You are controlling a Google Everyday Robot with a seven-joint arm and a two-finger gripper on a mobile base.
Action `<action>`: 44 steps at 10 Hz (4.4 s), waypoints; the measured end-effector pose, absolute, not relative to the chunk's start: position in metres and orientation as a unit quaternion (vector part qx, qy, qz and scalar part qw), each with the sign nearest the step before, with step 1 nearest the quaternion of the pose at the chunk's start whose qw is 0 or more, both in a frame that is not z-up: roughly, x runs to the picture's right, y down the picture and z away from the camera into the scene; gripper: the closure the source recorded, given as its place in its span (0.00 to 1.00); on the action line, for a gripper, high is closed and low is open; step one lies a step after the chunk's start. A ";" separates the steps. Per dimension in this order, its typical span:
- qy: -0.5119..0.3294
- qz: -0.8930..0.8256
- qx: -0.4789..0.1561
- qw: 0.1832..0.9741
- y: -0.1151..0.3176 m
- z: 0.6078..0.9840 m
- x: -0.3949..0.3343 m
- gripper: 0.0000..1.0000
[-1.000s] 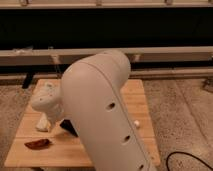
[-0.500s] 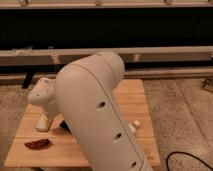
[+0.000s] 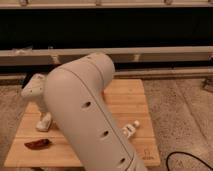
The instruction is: Wipe the white sponge on the table
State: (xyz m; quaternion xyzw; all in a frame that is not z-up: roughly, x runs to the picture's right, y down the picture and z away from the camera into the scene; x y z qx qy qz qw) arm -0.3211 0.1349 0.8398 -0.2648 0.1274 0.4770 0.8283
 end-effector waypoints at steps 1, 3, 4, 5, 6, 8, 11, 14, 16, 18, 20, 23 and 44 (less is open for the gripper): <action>0.125 0.479 -0.265 0.827 0.131 0.842 -0.327 0.20; 0.121 0.480 -0.266 0.827 0.126 0.846 -0.343 0.20; 0.120 0.476 -0.269 0.828 0.127 0.847 -0.351 0.20; 0.122 0.472 -0.273 0.829 0.129 0.850 -0.357 0.20; 0.125 0.469 -0.279 0.829 0.131 0.854 -0.361 0.20; 0.131 0.463 -0.294 0.826 0.136 0.860 -0.365 0.20; 0.144 0.458 -0.334 0.811 0.143 0.871 -0.363 0.20; 0.139 0.459 -0.358 0.801 0.147 0.875 -0.355 0.20; 0.141 0.457 -0.347 0.807 0.147 0.866 -0.354 0.29; 0.141 0.458 -0.357 0.802 0.150 0.872 -0.349 0.49; 0.141 0.456 -0.355 0.804 0.154 0.870 -0.348 0.69; 0.143 0.458 -0.354 0.803 0.155 0.863 -0.330 0.97; 0.146 0.464 -0.336 0.806 0.186 0.831 -0.296 1.00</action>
